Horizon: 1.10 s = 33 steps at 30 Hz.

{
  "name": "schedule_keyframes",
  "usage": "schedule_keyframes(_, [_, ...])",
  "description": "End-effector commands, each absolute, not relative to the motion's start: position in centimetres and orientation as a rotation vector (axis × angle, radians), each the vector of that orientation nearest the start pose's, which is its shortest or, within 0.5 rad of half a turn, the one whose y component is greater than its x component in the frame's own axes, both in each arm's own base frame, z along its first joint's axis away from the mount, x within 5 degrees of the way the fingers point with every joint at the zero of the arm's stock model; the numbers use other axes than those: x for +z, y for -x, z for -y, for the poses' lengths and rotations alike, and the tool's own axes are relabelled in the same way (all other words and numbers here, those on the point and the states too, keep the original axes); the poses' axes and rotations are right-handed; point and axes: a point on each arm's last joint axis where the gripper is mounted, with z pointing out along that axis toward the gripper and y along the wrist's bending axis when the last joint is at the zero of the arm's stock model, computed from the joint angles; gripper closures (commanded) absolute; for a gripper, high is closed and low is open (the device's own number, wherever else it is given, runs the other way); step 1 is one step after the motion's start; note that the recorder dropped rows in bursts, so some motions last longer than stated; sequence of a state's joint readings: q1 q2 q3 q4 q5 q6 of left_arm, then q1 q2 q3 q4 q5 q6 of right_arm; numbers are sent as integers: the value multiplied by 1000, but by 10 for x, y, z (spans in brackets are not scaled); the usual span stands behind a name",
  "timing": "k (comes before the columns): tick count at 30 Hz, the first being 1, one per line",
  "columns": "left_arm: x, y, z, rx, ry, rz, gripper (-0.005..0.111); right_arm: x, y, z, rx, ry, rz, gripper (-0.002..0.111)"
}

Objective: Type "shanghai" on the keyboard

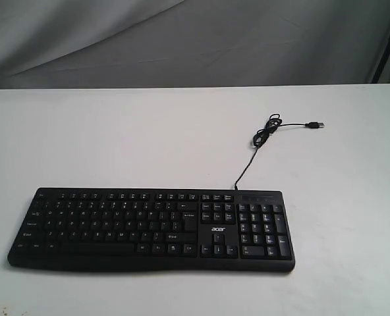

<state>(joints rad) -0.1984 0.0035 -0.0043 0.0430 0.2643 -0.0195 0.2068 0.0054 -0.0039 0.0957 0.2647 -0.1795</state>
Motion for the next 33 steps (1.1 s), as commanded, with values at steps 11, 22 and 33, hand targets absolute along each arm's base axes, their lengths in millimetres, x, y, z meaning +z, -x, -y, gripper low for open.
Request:
schedule_keyframes(11, [190,-54,10,-124,-185,-1735,107,307,-70,-16,100,258,-1622,108])
schedule_keyframes(22, [190,-54,10,-124,-185,-1735,107,304,-139,-75,380,414,-1814,108])
schedule_keyframes(33, [190,-54,10,-124,-185,-1735,107,226,-135,-216,649,919,-2135,108])
